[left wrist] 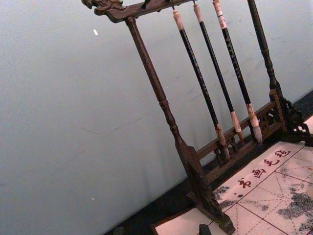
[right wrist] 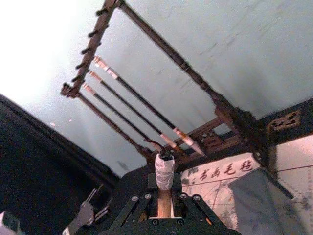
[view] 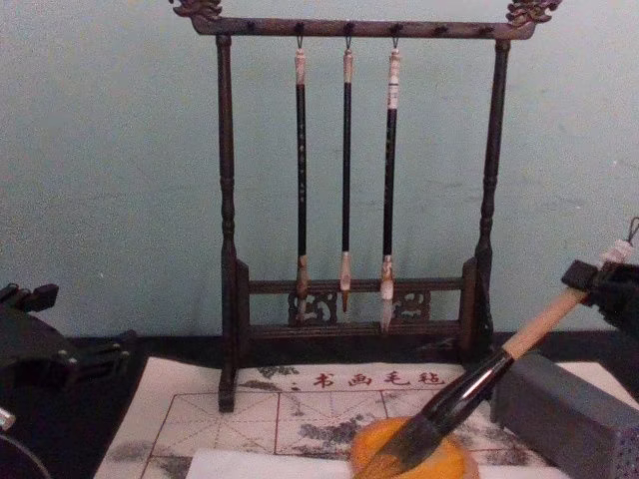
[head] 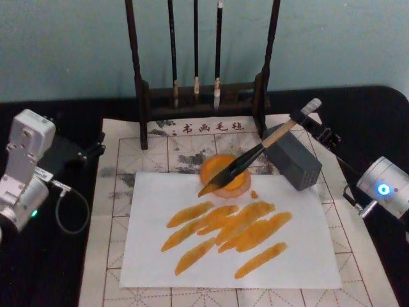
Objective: Pick up the brush from the inkstone, write on the paper, then place the brush back to its original position.
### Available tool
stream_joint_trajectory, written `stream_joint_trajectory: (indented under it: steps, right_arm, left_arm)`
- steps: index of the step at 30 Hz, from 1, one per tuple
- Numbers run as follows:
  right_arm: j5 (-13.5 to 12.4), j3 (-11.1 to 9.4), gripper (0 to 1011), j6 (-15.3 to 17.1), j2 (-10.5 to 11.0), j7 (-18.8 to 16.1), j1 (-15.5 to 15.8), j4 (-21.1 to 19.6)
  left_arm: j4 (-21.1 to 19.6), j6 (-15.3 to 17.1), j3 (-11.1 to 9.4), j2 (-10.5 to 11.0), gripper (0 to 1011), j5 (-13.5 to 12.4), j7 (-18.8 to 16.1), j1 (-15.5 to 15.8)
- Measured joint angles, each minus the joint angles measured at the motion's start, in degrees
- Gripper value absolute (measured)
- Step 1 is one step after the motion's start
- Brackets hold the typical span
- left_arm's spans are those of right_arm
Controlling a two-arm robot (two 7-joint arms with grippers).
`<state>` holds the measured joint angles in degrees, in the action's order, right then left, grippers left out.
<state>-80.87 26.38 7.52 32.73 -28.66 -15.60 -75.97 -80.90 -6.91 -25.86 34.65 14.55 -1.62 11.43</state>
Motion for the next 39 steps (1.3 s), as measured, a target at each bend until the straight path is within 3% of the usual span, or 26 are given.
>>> stream_joint_trajectory:
  steps: [23, 39]
  right_arm:
    - [-1.3, -3.9, 175, -4.5, -3.7, 6.4, 1.6, 2.2]
    - [0.3, -4.7, 175, -5.4, -6.6, 7.8, 0.8, 4.9]
  left_arm:
    - [0.0, 0.0, 0.0, 0.0, 1001, 0.0, 0.0, 0.0]
    - [0.0, 0.0, 0.0, 0.0, 1001, 0.0, 0.0, 0.0]
